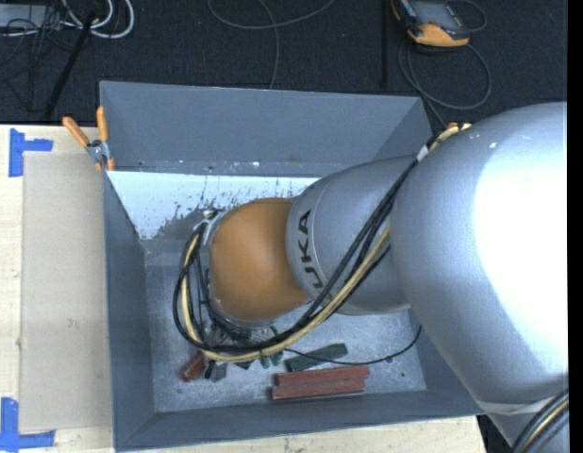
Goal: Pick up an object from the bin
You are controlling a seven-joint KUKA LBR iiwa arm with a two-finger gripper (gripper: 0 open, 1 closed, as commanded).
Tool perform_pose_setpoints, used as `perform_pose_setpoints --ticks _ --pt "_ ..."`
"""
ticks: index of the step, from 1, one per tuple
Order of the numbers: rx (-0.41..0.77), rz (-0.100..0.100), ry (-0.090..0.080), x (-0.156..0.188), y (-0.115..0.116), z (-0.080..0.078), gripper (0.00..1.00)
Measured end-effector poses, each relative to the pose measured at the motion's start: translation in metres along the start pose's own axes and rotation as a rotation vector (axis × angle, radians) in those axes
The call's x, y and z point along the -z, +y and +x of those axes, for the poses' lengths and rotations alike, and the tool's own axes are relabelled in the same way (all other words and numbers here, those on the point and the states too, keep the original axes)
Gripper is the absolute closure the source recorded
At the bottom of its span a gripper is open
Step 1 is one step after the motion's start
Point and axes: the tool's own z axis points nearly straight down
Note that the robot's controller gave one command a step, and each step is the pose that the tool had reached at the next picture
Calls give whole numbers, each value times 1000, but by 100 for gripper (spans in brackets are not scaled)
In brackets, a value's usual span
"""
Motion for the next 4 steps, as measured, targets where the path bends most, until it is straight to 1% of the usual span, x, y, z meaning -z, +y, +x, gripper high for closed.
perform_pose_setpoints --ticks 1,2,3,4 --pt "316 2 -10 159 -6 -27 100" --pt "313 0 -3 156 -7 -25 0" --pt "299 0 5 48 -43 -49 0" --pt "373 -1 -1 -2 -40 -94 0"
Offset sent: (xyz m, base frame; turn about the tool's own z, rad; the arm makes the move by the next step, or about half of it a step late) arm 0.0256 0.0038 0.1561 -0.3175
